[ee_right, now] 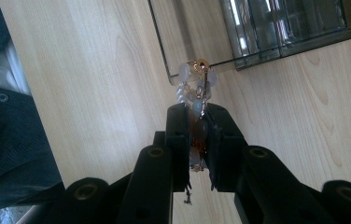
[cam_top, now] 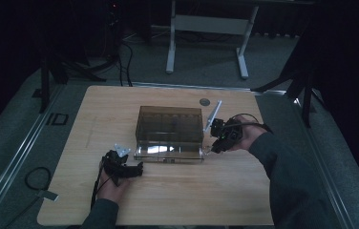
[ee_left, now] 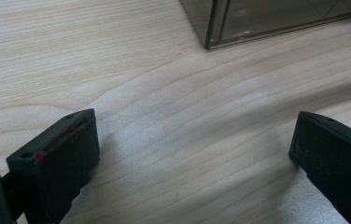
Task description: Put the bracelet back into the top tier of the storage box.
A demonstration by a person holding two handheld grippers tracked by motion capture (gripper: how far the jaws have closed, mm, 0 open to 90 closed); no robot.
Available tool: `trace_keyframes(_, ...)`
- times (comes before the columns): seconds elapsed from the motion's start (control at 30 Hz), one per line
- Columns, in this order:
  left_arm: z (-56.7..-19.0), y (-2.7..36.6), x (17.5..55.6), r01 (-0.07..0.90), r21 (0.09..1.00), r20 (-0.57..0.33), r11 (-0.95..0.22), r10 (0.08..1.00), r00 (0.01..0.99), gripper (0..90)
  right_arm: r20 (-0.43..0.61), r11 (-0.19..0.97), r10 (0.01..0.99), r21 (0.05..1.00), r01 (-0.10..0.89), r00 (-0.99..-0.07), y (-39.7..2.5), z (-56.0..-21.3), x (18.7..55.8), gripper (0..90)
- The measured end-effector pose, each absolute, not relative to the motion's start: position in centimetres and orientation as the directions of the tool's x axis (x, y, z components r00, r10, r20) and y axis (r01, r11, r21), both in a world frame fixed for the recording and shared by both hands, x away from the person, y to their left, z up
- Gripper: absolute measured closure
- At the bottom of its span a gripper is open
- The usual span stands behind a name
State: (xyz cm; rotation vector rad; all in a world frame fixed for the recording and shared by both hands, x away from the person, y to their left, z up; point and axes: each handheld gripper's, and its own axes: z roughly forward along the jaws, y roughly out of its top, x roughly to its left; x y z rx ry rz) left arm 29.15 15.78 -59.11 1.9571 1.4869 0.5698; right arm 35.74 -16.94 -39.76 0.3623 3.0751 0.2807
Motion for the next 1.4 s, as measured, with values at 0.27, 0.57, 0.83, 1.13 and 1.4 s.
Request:
trace_keyframes(0.27, -59.1, 15.8, 29.2, 0.699, 0.691, -0.024, -0.185, 0.96, 0.277, 1.8, -0.008, 0.96, 0.218, 0.184, 0.213, -0.976, -16.3, -39.8, 35.9, 80.1)
trace_keyframes(0.57, -59.1, 15.8, 29.2, 0.699, 0.691, -0.024, -0.185, 0.96, 0.277, 1.8, -0.009, 0.965, 0.206, 0.17, 0.201, -0.979, -15.7, -39.8, 36.1, 80.0)
trace_keyframes(0.83, -59.1, 15.8, 29.2, 0.699, 0.691, -0.024, -0.185, 0.96, 0.277, 1.8, -0.009, 0.964, 0.205, 0.174, 0.201, -0.979, -15.3, -39.9, 36.2, 80.0)
trace_keyframes(1.13, -59.1, 15.8, 29.2, 0.699, 0.69, -0.023, -0.187, 0.96, 0.279, 1.8, -0.004, 0.967, 0.196, 0.169, 0.192, -0.981, -14.6, -40.2, 36.4, 80.0)
trace_keyframes(1.4, -59.1, 15.7, 29.2, 0.698, 0.691, -0.024, -0.185, 0.96, 0.278, 1.8, -0.004, 0.967, 0.191, 0.171, 0.188, -0.982, -14.3, -40.3, 36.5, 80.0)
